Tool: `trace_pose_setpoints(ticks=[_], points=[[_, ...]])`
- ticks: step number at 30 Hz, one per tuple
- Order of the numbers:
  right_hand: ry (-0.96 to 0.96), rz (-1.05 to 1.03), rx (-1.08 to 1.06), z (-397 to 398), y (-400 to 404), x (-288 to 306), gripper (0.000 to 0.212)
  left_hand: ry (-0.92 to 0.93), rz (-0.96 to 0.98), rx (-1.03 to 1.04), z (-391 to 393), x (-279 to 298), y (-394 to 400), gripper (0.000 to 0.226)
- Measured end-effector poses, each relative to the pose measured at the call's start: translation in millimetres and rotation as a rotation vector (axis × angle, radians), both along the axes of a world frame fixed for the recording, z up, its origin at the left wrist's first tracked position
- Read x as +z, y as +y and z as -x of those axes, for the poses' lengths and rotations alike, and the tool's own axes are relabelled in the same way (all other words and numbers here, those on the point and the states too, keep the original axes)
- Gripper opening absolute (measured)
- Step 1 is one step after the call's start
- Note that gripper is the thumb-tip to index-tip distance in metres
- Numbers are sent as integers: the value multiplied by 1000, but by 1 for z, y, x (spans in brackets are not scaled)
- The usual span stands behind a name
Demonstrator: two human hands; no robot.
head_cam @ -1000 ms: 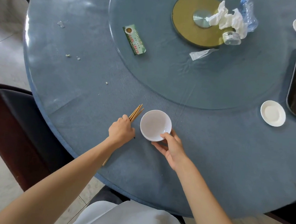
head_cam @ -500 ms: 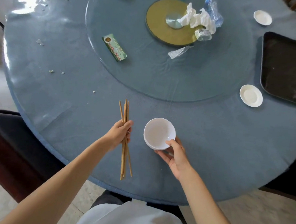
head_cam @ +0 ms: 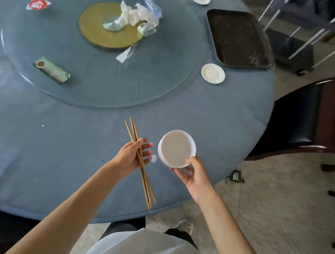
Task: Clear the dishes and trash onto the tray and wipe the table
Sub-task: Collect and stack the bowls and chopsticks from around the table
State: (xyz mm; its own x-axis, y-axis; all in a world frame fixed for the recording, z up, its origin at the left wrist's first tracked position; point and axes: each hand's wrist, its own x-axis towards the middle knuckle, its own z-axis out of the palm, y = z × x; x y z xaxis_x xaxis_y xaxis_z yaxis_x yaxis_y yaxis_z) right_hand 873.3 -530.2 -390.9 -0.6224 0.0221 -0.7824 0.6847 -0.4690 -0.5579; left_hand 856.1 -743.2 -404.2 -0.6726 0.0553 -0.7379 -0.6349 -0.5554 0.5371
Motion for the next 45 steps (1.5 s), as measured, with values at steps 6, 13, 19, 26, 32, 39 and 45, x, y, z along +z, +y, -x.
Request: trace_pose_setpoints(ticks=[6, 13, 19, 26, 32, 39, 45], points=[[56, 17, -157, -35, 104, 16, 37, 48, -163, -70, -8, 15, 102, 23], [86, -11, -328, -91, 255, 28, 36, 32, -235, -253, -41, 22, 260, 25], [71, -37, -510, -142, 376, 21, 35, -7, -305, -390, -77, 24, 397, 21], [79, 2, -741, -173, 485, 7, 34, -52, -257, -661, -86, 15, 529, 22], [95, 11, -810, -160, 584, -4, 35, -102, -261, -721, -50, -10, 645, 18], [24, -44, -795, -111, 718, -12, 31, -124, -231, -732, 16, -17, 786, 17], [15, -82, -747, -48, 820, -2, 29, -88, -251, -741, 78, 0, 873, 19]])
